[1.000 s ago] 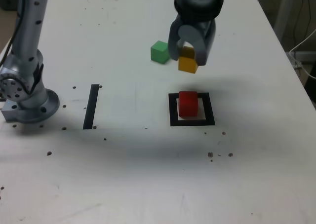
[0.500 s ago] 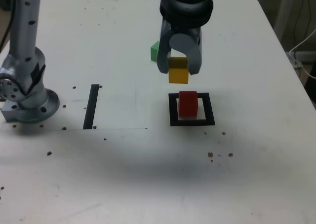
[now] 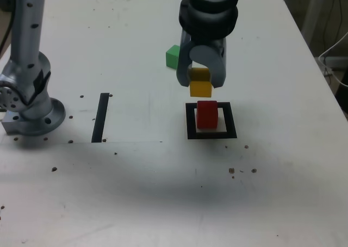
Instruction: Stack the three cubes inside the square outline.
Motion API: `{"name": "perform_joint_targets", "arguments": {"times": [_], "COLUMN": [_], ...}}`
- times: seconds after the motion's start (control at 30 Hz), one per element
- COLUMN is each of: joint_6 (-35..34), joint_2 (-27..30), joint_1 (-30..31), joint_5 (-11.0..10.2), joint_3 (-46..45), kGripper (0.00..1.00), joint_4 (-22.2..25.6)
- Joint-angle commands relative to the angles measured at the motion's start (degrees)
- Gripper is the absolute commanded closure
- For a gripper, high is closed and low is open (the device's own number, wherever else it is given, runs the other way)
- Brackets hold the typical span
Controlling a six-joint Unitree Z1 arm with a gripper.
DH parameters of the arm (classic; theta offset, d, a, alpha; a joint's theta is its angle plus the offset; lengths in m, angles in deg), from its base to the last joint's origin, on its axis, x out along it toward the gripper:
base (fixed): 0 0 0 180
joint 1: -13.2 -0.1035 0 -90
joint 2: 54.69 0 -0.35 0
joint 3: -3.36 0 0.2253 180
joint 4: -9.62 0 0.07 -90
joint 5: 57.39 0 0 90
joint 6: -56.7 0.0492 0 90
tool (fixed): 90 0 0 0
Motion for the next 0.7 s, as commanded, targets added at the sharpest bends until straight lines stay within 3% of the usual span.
{"name": "perform_joint_targets", "arguments": {"times": [0.0, 0.67], "joint_6": [-0.79, -3.87], "joint_2": [-0.24, -1.92], "joint_1": [0.74, 2.86], "joint_5": [-0.37, -1.59], "joint_3": [-0.56, -1.18], "kGripper": [0.82, 0.81], "joint_4": [-0.40, -2.18]}}
